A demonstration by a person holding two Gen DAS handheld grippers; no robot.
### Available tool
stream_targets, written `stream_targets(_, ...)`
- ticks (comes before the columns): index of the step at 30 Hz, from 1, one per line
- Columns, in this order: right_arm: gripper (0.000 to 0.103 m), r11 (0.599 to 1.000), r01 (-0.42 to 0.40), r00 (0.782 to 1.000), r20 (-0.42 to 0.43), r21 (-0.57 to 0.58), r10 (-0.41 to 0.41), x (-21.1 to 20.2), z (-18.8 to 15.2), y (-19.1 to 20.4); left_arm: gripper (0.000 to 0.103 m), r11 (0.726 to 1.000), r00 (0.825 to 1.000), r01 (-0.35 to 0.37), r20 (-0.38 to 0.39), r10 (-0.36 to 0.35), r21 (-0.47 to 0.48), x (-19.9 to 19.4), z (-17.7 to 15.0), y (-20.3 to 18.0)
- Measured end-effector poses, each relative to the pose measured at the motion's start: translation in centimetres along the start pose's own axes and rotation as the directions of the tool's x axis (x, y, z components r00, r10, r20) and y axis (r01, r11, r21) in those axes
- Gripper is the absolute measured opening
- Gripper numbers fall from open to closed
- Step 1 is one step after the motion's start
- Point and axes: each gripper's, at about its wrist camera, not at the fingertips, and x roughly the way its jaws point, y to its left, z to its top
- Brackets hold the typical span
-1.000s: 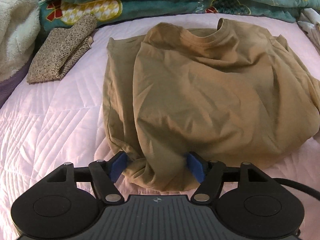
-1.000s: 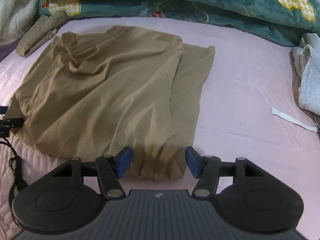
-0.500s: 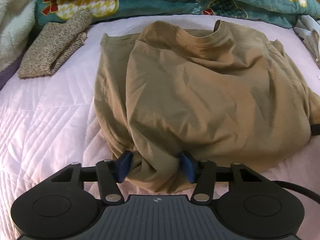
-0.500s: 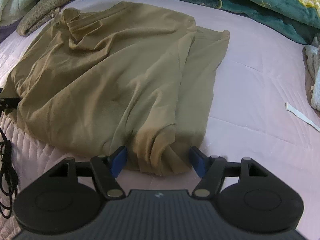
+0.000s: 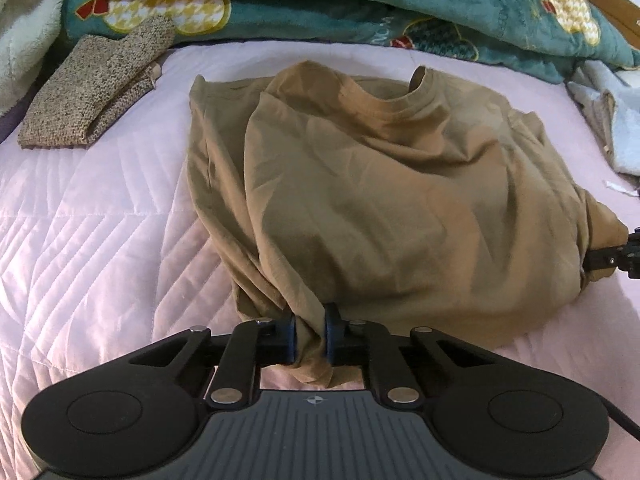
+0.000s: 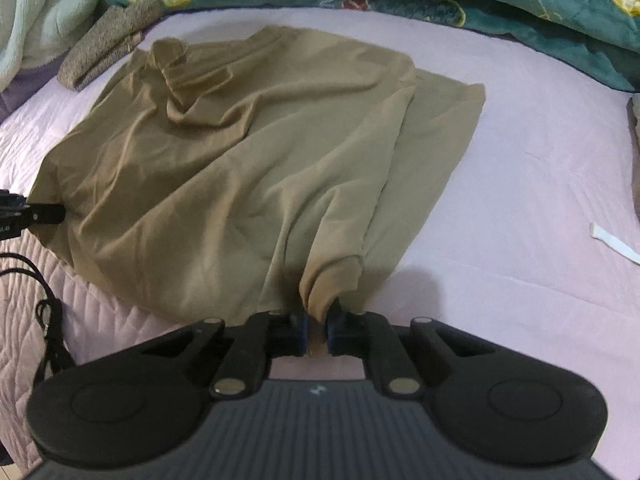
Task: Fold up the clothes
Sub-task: 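Grasp the shirt hem with the left gripper while the right gripper grasps another hem point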
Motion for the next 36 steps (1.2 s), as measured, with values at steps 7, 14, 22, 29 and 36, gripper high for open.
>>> stream_targets(7, 0.008, 1.0, 0.004, 0.999, 0.04, -0.004, -0.004, -2.1, 0.8, -0.1, 0.013, 1.0, 0.999, 0.023, 0.031, -0.023, -0.018, -2.5, 0.6, -0.1)
stream_targets(14, 0.008, 1.0, -0.007, 0.999, 0.048, -0.013, 0.007, -3.8, 0.5, 0.0, 0.013, 0.999, 0.999, 0.039, 0.017, -0.039, -0.033, -4.8, -0.7, -0.4)
stream_targets(22, 0.008, 0.999, -0.037, 0.999, 0.003, -0.005, 0.037, -7.1, -3.2, 1.8, 0.013, 0.996, 0.997, 0.066, -0.04, -0.069, -0.062, -10.6, -4.3, -0.3)
stream_targets(29, 0.007, 0.998, -0.065, 0.997, -0.042, -0.001, 0.065, -12.0, -7.3, 4.3, 0.013, 0.993, 0.991, 0.083, -0.103, -0.091, -0.08, -17.6, -8.6, -1.2)
stream_targets(36, 0.007, 0.997, -0.079, 0.991, -0.103, 0.02, 0.08, -13.6, -9.8, 5.5, 0.013, 0.991, 0.975, 0.111, -0.183, -0.124, -0.079, -21.3, -11.6, -1.6)
